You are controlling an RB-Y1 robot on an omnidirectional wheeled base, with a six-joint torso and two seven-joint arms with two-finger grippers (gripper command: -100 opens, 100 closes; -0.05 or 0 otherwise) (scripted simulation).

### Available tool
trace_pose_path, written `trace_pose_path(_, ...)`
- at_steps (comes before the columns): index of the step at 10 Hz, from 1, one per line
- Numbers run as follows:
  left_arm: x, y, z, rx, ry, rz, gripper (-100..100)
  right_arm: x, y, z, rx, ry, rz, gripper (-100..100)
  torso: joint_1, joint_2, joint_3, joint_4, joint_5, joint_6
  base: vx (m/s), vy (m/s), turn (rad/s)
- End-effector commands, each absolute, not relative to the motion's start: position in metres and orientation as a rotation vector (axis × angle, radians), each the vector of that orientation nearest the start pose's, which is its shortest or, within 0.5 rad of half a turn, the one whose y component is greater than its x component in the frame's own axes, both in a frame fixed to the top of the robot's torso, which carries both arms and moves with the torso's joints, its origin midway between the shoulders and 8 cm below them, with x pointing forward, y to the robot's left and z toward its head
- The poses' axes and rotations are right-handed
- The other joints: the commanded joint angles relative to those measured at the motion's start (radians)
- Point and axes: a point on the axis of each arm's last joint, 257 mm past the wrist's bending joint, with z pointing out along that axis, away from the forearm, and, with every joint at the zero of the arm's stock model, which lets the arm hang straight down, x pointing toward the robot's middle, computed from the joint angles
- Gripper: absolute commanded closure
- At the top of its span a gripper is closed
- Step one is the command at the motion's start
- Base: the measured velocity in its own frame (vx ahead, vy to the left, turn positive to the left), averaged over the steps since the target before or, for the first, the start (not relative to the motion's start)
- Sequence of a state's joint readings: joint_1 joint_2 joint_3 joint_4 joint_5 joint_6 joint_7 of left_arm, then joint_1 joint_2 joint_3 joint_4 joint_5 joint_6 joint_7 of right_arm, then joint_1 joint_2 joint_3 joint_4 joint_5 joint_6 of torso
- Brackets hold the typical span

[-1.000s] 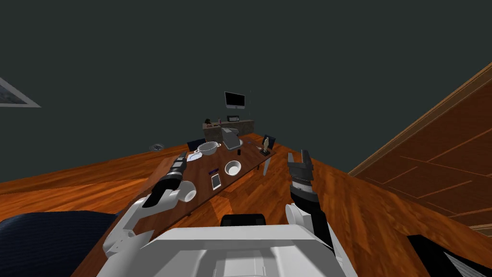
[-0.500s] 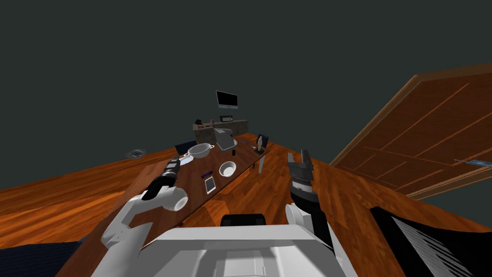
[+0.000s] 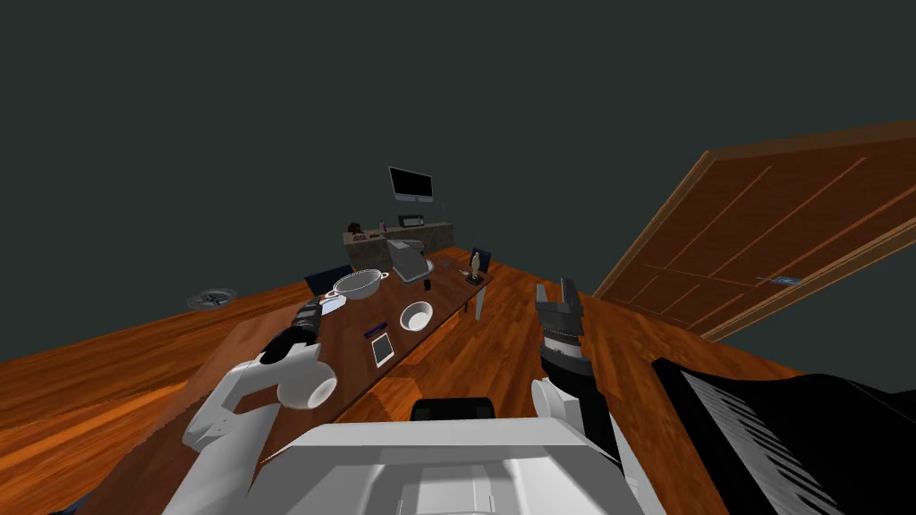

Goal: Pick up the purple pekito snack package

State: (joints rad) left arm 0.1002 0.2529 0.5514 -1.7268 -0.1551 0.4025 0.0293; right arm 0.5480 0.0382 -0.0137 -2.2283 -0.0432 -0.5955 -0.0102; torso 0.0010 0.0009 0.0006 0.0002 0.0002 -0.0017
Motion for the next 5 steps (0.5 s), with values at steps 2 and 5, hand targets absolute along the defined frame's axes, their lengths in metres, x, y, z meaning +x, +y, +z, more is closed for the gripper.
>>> trace_pose_path(2,0.398,0.631,-0.221,-1.5,1.021,-0.288,-100,0.33,-0.298,0.005,0.712,0.545,1.302,0,0.0,0.0,0.0,0.0,0.0,0.001,-0.006,0.001,-0.203)
trace_pose_path(5,0.382,0.655,-0.238,-1.596,0.997,-0.225,-100,0.33,-0.298,0.005,0.712,0.545,1.302,0,0.0,0.0,0.0,0.0,0.0,0.001,-0.004,0.003,-0.137)
